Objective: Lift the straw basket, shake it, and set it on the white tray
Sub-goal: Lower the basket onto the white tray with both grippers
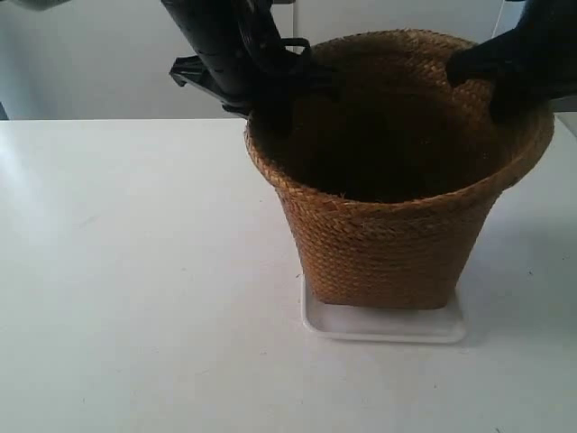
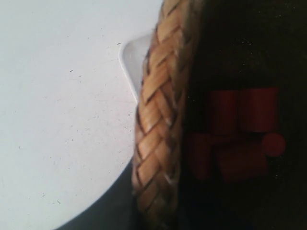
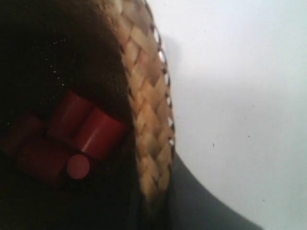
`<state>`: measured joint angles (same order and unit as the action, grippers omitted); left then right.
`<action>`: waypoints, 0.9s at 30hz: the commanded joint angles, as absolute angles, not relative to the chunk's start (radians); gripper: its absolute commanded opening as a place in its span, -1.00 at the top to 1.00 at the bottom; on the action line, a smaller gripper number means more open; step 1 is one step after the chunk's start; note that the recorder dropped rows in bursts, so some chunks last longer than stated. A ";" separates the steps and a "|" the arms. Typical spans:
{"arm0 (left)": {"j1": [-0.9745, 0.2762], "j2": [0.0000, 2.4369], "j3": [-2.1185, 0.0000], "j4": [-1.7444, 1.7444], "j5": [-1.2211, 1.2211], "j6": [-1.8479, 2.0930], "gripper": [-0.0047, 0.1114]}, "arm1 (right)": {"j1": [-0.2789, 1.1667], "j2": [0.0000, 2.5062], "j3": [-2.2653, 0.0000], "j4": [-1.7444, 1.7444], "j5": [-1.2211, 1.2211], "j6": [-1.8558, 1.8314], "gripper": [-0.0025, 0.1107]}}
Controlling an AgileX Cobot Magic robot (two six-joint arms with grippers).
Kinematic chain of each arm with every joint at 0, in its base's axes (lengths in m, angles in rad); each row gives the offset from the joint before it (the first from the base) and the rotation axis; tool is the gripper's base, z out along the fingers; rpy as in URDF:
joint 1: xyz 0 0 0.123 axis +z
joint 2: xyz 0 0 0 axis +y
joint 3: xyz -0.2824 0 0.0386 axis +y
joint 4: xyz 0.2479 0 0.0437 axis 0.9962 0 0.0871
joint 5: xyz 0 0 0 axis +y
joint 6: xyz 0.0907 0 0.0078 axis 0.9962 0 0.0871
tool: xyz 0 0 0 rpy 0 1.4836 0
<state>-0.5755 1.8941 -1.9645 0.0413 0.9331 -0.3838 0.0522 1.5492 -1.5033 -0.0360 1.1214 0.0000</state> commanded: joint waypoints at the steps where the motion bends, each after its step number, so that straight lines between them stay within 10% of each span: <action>1: -0.582 1.896 -1.970 0.057 0.950 -0.367 0.92 | 0.043 1.567 -1.514 -0.048 1.108 -0.025 0.96; 15: -0.582 1.931 -1.968 0.048 0.943 -0.365 0.92 | 0.039 1.602 -1.513 -0.057 1.105 -0.057 0.94; 19: -0.582 1.931 -1.968 0.048 0.934 -0.362 0.57 | 0.039 1.607 -1.513 -0.057 1.091 -0.045 0.53; 24: -0.582 1.931 -1.968 0.048 0.934 -0.362 -0.35 | 0.039 1.607 -1.513 -0.058 1.078 -0.041 -0.48; 27: -0.582 1.927 -1.968 0.054 0.948 -0.362 -0.40 | 0.039 1.598 -1.513 -0.059 1.117 -0.041 -0.52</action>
